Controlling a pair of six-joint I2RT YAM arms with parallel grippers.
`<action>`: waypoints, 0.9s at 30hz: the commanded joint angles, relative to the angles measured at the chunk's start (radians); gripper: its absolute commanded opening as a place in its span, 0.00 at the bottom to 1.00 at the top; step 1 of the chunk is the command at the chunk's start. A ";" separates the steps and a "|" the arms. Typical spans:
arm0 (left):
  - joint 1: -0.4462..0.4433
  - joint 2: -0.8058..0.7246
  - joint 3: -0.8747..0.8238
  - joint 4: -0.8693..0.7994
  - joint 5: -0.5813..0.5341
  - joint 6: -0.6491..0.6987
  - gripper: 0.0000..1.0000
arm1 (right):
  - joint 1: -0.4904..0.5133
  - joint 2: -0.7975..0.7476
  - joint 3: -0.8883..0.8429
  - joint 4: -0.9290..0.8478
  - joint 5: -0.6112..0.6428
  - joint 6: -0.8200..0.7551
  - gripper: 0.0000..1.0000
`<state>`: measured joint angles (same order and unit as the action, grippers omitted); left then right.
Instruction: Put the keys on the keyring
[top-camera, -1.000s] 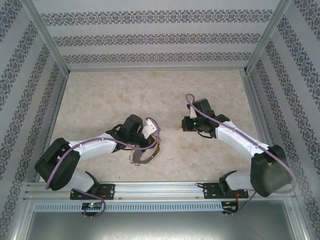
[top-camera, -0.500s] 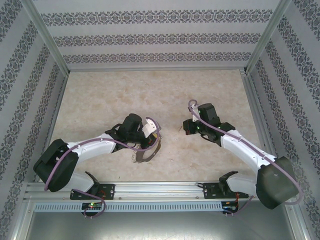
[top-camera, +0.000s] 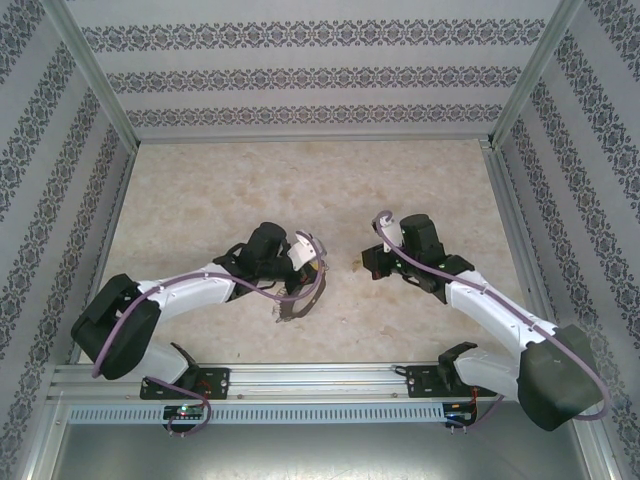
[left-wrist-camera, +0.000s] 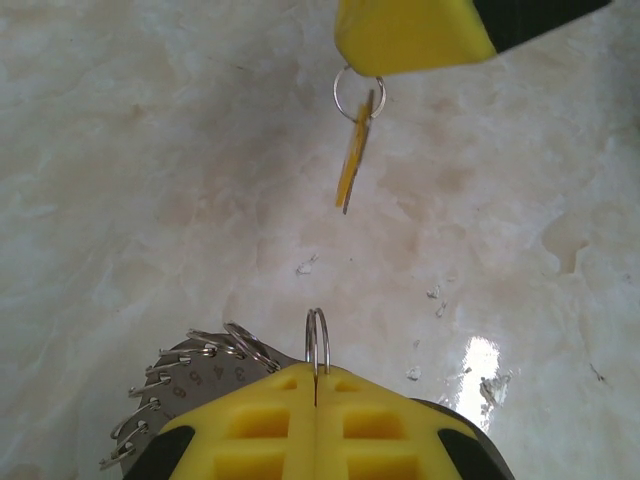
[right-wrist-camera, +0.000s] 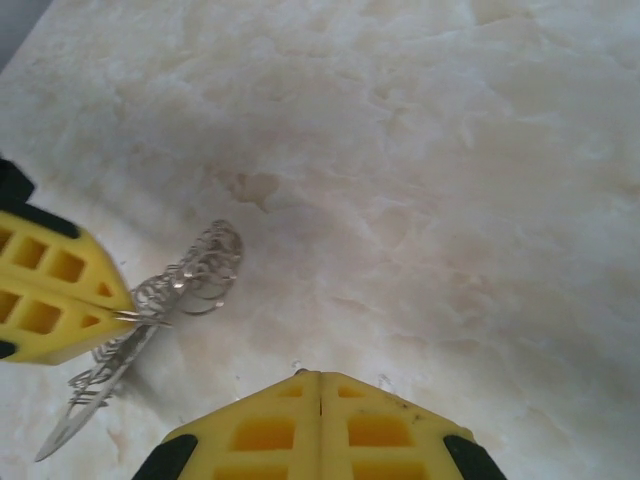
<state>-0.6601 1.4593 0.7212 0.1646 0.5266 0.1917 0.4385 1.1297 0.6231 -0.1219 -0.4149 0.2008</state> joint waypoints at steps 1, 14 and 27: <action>-0.006 0.017 0.031 0.011 0.047 0.014 0.00 | 0.034 -0.014 -0.016 0.057 -0.054 -0.043 0.00; -0.006 0.034 0.052 -0.009 0.124 -0.012 0.00 | 0.132 0.008 -0.011 0.122 -0.084 -0.082 0.00; -0.005 0.038 0.062 -0.027 0.161 -0.017 0.00 | 0.190 0.035 -0.013 0.119 -0.006 -0.114 0.00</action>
<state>-0.6601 1.4937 0.7601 0.1425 0.6476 0.1822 0.6167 1.1568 0.6167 -0.0246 -0.4488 0.1158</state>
